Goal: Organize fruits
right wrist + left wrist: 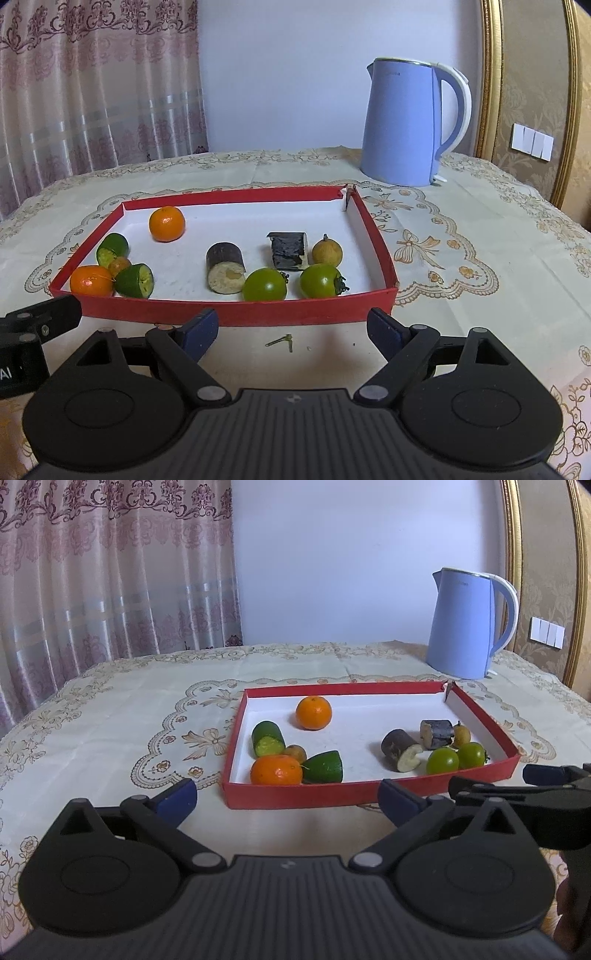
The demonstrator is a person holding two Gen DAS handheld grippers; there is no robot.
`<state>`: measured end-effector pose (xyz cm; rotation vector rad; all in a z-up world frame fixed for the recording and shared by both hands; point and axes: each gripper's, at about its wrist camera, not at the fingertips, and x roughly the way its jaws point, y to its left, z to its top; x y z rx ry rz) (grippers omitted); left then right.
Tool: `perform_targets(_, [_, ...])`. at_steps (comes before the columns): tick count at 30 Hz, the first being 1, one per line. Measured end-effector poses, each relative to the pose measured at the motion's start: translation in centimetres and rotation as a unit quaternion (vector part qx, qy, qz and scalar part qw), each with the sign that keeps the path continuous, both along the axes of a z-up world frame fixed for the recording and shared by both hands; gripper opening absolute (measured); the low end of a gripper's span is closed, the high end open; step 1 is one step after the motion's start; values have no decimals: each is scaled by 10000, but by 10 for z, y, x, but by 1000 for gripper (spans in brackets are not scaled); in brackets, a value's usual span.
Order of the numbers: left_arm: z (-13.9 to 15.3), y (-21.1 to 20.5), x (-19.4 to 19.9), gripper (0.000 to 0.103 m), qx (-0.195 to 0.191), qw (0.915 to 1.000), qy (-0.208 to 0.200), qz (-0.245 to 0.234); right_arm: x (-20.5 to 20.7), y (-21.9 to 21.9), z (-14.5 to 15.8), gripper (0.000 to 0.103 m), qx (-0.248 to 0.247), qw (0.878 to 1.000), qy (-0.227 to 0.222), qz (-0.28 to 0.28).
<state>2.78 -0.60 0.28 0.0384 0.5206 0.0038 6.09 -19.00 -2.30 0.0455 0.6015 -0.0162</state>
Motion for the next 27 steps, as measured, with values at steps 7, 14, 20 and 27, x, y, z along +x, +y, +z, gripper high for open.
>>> perform_targets(7, [-2,-1,1,103,17,10000,42,-18,1,4,-1,88,-26,10000,9,35])
perform_targets(14, [-3,-1,3,103,-17,10000,68,-10,1,5,0,88,-32,10000,-6,50])
perform_targets(20, [-4,-2,3,103,18,10000,84,-33,2,5,1,88,-34,10000,5,67])
perform_targets(27, [-5,-1,4,103,-9,9999,111,-44,3,8,1,88,-43,10000,-1,86])
